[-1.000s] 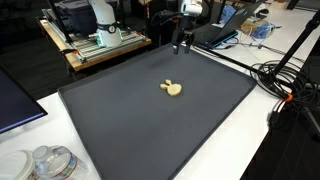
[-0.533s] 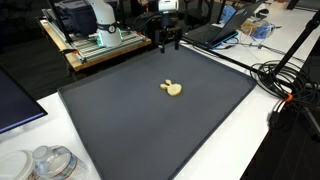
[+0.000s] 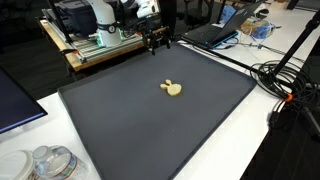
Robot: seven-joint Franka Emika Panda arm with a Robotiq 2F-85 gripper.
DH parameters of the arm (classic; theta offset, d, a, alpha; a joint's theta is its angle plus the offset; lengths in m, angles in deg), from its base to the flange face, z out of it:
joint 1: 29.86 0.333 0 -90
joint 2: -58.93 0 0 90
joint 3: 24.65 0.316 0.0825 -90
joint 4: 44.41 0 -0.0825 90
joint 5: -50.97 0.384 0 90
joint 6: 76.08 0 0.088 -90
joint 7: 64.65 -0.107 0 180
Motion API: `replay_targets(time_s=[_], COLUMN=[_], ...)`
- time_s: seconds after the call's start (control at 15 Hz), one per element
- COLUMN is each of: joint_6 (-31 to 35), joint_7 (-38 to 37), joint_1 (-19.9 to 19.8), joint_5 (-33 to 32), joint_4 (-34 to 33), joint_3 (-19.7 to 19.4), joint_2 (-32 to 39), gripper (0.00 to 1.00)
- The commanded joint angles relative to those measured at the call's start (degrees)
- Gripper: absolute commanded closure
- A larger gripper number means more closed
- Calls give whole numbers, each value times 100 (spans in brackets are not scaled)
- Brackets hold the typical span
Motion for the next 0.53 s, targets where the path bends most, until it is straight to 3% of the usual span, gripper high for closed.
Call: replay_targets(time_s=[0.0,0.27,0.33,0.47], joint_6=[78,151,94,-12], joint_7=[38,40,350,363], joint_1=[7,15,-44,-81], joint_5=[93,209,650,868], joint_4=[39,3,-24,-94], joint_3=[42,56,188,173], joint_2=[4,-15,-70,-181], gripper=[0,0,0,0])
